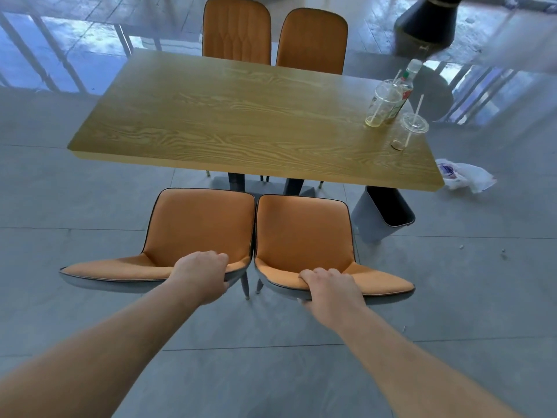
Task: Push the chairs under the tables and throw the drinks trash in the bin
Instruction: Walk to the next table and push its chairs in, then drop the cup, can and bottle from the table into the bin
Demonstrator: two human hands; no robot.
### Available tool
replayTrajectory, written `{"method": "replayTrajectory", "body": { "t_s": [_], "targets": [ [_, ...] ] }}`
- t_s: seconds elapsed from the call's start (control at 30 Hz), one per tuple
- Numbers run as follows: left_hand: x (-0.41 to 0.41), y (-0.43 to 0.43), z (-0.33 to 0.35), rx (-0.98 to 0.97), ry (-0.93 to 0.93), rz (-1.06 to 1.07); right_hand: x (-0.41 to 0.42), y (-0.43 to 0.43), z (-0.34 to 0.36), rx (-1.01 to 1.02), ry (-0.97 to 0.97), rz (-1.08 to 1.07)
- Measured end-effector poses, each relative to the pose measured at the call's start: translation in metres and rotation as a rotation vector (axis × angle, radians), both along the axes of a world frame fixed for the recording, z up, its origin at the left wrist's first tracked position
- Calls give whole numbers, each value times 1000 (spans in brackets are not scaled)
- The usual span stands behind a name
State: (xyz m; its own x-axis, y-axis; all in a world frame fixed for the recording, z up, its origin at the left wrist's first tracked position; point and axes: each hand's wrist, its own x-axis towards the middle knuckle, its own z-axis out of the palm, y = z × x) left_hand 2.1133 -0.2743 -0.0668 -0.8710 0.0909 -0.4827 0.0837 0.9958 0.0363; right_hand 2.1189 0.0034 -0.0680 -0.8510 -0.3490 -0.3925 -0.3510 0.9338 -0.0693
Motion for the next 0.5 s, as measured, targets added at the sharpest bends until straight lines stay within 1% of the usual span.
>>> {"method": "replayTrajectory", "body": {
  "t_s": [0.07, 0.1, 0.13, 0.23, 0.3, 0.5],
  "targets": [
    [-9, 8, 19, 15, 1, 31, -7, 5, 18, -33, -125, -16],
    [-16, 14, 32, 21, 46, 31, -10, 10, 31, -51, -138, -24],
    [-24, 22, 49, 40, 103, 31, -15, 16, 46, -68, -100, -28],
    [-54, 60, 114, 163, 249, 34, -31, 48, 107, -113, 134, -47],
    [-74, 95, 161, 240, 329, 16, -44, 78, 156, -126, 253, -75],
    [-113, 228, 287, 347, 521, -100, -72, 209, 302, -126, 506, -182]
  ]
}}
